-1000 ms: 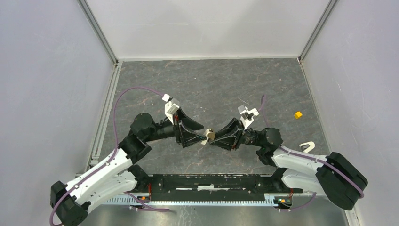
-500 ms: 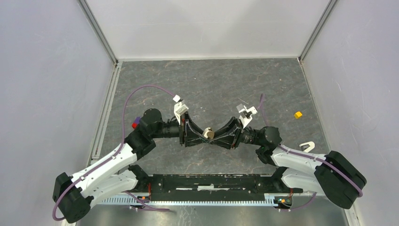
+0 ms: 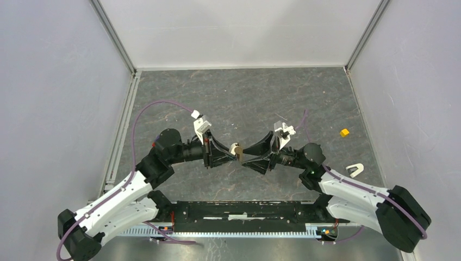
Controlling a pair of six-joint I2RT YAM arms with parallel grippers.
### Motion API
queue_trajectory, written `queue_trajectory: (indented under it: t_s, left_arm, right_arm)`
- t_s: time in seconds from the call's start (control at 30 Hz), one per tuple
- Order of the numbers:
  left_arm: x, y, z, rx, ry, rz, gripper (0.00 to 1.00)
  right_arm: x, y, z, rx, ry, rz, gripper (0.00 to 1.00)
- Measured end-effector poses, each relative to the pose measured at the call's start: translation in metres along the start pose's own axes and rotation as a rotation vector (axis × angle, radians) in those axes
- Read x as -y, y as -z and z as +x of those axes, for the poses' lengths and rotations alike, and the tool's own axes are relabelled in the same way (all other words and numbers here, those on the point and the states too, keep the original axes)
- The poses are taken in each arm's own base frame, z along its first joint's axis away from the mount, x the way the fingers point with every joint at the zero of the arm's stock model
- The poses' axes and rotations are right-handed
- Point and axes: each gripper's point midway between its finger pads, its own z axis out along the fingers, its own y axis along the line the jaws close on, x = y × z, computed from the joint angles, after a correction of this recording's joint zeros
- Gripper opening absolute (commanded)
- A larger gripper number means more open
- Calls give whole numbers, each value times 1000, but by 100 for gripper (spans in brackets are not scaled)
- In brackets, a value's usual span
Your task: Load the staples into the stapler
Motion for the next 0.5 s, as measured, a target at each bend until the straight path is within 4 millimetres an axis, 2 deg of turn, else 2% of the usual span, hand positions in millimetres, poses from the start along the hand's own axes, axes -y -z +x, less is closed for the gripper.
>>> queue_trajectory:
  t_s: [0.13,0.27,0.33,0.5]
  left_arm:
    - [-10,3,-8,31,7,-81,2]
    - [-23,5,-14,52,32,-172,2]
    - [-28,5,-16,56,57,-206,2]
    - [-41,4,-19,59,107,-290,2]
  right_arm:
    - [18,4,8,-41,92,107,70]
    - [30,-3,11,-91,194,191,72]
    - [29,-8,12,-104,235,201,72]
    - [40,-14,11,-105,339,296,71]
